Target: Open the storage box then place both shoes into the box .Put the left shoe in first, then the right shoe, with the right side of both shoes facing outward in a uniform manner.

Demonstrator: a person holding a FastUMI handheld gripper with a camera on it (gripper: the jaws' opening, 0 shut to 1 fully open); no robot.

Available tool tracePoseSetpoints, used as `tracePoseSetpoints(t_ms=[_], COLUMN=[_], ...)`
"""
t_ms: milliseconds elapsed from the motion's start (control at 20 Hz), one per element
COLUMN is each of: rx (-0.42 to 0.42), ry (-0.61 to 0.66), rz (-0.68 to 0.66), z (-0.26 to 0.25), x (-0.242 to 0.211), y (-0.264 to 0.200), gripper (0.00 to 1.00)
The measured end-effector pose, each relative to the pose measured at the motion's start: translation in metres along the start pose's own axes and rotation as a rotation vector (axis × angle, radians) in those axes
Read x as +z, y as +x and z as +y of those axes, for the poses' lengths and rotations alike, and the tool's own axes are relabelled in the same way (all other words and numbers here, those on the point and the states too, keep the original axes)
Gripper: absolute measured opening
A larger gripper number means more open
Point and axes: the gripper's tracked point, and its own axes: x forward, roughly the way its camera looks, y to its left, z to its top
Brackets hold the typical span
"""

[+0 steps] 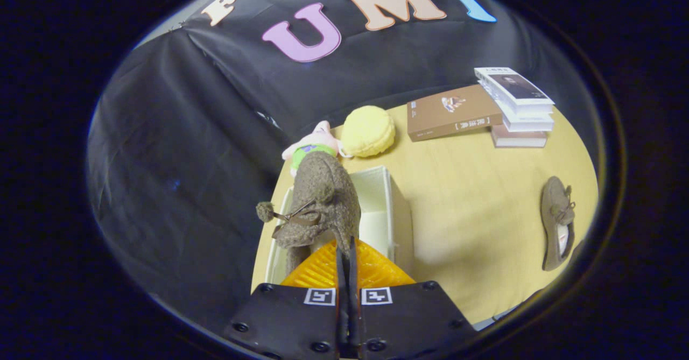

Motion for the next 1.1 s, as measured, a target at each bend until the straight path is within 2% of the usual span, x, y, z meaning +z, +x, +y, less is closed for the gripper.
tracePoseSetpoints(t_ms=[400,700,1100], rx=[-0.065,-0.162,-0.177], ry=[0.04,0.055,0.017], rz=[0.027,0.074,0.202], z=[0.018,0.012,0.021], x=[-0.04,-0.062,-0.098], y=[0.038,0.079,0.114], gripper=[0.04,0.04,0.04])
